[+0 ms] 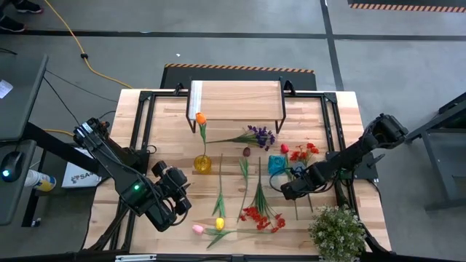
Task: Pick and place flowers into a vace then onto a shelf
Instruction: Put the red tulip into the yellow vase
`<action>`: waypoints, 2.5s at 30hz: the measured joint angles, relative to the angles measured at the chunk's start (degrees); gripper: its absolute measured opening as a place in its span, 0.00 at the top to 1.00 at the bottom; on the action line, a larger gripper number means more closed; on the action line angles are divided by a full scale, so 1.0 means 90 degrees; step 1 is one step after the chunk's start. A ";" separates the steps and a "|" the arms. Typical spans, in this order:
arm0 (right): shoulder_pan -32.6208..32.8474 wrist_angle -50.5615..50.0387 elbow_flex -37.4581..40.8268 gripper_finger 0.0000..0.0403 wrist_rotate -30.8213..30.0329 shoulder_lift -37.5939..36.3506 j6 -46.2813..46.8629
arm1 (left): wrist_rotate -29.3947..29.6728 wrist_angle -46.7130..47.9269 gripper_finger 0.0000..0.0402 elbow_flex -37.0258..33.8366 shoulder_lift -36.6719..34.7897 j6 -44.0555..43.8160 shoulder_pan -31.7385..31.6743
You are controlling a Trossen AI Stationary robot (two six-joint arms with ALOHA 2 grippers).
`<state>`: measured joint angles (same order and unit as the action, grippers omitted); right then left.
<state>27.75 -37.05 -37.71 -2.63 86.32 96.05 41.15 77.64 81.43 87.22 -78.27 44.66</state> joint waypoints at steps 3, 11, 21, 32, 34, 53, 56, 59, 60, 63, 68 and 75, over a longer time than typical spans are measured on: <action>0.0000 0.0057 0.0000 0.50 -0.0039 0.0000 -0.0005 | 0.0007 0.0001 0.61 0.0000 0.0000 -0.0001 0.0000; 0.0000 0.0093 -0.0005 0.51 -0.0044 0.0000 -0.0005 | 0.0007 -0.0001 0.61 0.0000 0.0000 -0.0002 -0.0001; -0.0002 0.0147 -0.0007 0.54 -0.0044 -0.0002 0.0085 | 0.0007 -0.0001 0.61 0.0000 0.0000 -0.0001 0.0000; -0.0002 0.0149 -0.0007 0.55 -0.0026 -0.0002 0.0152 | 0.0005 -0.0001 0.61 0.0000 0.0000 -0.0001 -0.0001; -0.0005 0.0142 -0.0007 0.55 -0.0020 -0.0002 0.0163 | 0.0005 0.0001 0.61 0.0000 0.0000 -0.0001 -0.0002; -0.0002 0.0137 -0.0007 0.76 0.0007 0.0000 0.0192 | 0.0002 0.0001 0.61 0.0000 0.0000 -0.0001 0.0000; -0.0002 0.0135 -0.0007 0.80 0.0010 0.0000 0.0273 | 0.0002 0.0001 0.61 0.0000 0.0000 -0.0001 0.0000; -0.0002 0.0130 -0.0007 0.85 0.0010 0.0000 0.0287 | 0.0000 0.0002 0.61 0.0000 0.0000 -0.0001 -0.0001; -0.0002 0.0132 -0.0007 0.87 0.0010 0.0000 0.0289 | 0.0000 0.0004 0.61 0.0000 0.0000 -0.0001 0.0000; -0.0002 0.0137 -0.0007 0.95 0.0008 0.0000 0.0289 | 0.0000 0.0004 0.61 0.0000 0.0000 -0.0001 0.0000; -0.0002 0.0142 -0.0007 0.98 -0.0005 0.0000 0.0321 | 0.0000 0.0035 0.61 0.0000 0.0000 0.0001 -0.0002; -0.0002 0.0132 -0.0007 0.99 0.0001 0.0000 0.0360 | -0.0002 0.0056 0.61 0.0000 0.0000 0.0059 -0.0002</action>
<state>27.73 -35.86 -37.78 -2.63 86.32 99.29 41.12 78.14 81.43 87.22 -77.73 44.65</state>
